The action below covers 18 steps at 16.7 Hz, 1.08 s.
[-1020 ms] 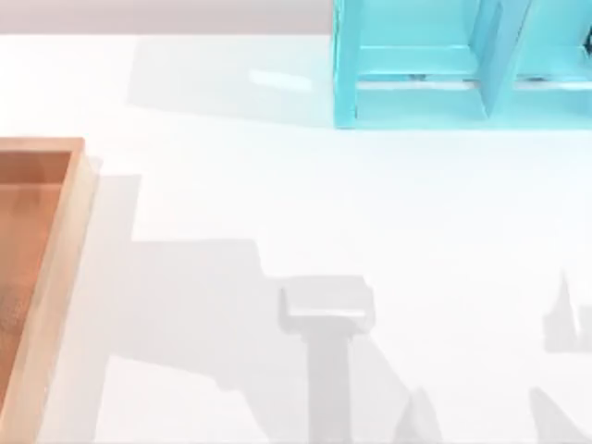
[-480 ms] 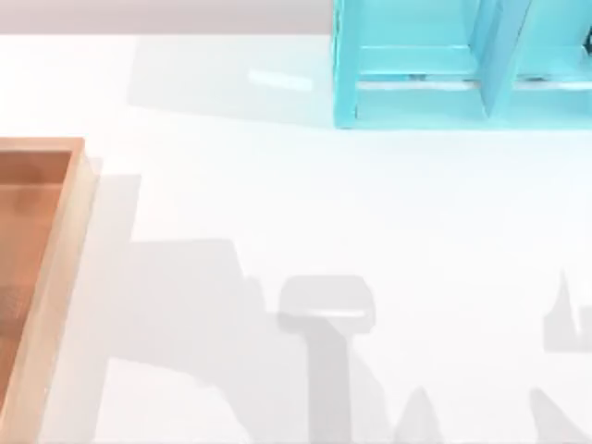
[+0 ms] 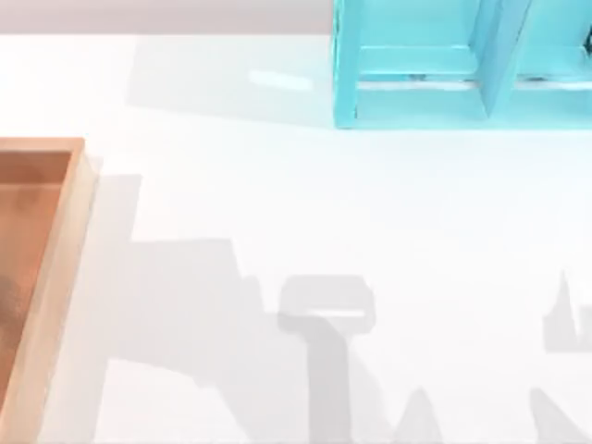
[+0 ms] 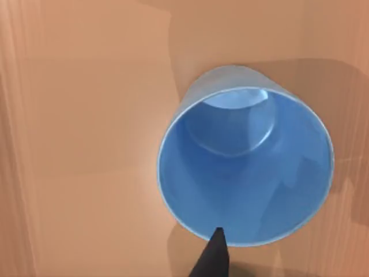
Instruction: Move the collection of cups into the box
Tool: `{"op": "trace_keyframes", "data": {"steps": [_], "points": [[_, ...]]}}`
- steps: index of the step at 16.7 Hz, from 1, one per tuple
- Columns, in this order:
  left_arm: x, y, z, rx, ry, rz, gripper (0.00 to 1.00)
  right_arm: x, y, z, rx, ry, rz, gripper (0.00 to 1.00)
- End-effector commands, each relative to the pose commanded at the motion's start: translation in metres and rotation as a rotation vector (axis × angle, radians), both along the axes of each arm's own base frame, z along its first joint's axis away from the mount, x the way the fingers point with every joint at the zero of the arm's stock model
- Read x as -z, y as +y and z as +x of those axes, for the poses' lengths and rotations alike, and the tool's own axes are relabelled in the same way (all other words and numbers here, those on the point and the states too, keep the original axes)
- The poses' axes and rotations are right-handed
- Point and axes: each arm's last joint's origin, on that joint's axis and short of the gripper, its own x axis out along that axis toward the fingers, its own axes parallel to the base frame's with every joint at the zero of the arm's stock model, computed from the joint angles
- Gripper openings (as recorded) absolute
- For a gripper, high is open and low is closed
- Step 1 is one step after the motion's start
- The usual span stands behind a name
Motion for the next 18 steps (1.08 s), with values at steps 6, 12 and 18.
{"op": "trace_keyframes", "data": {"steps": [6, 12, 18], "points": [[0.0, 0.0, 0.0, 0.0, 0.0, 0.0, 1.0, 0.0, 0.0, 0.0, 0.0, 0.0, 0.0, 1.0], [-0.001, 0.0, 0.0, 0.001, 0.0, 0.001, 1.0, 0.0, 0.0, 0.0, 0.0, 0.0, 0.0, 1.0], [-0.05, 0.002, 0.006, -0.005, 0.02, -0.003, 1.0, 0.0, 0.0, 0.0, 0.0, 0.0, 0.0, 1.0]]}}
